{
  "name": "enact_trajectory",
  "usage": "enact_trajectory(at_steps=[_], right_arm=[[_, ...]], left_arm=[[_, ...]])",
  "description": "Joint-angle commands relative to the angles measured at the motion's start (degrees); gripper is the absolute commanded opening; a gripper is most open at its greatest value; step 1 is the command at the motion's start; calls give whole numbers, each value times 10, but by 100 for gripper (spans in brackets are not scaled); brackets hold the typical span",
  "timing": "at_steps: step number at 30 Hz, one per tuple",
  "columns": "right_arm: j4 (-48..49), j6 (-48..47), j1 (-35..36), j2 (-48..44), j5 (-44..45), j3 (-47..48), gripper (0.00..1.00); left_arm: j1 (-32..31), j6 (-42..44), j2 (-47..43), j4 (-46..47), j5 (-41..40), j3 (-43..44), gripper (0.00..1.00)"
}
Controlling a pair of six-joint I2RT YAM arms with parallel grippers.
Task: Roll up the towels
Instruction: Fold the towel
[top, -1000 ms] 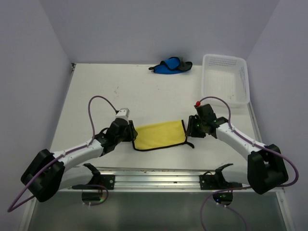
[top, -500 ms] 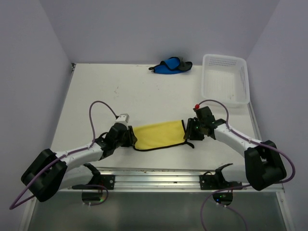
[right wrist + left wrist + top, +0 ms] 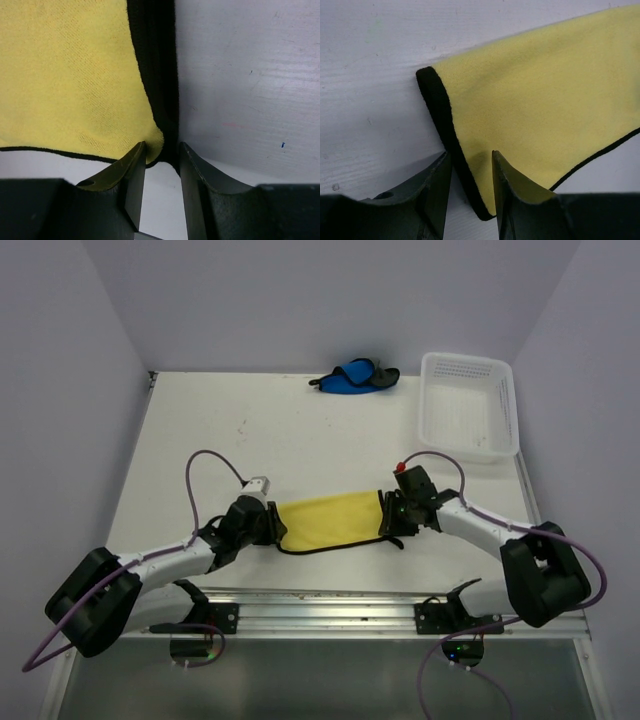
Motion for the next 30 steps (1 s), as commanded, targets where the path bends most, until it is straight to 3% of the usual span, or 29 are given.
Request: enact_trajectory(at_steps=[1, 15, 23, 25, 26, 30], right_arm=[[-22, 0, 14, 18, 39, 20, 37], [-51, -13, 14, 12, 54, 52, 0], [-122, -57, 20, -42, 92, 102, 0], [-127, -63, 29, -47, 102, 105, 0], [-131, -63, 35, -50, 108, 109, 0], [-142, -67, 77, -59, 139, 122, 0]], left_arm=[[4, -3, 1, 26, 8, -5, 41], [3, 11, -14, 10, 13, 10, 42], [4, 19, -83, -59, -29, 28, 42], [3, 16, -88, -69, -36, 23, 37], [4, 14, -87, -71, -38, 22, 27], [3, 3, -68, -71, -33, 17, 7]])
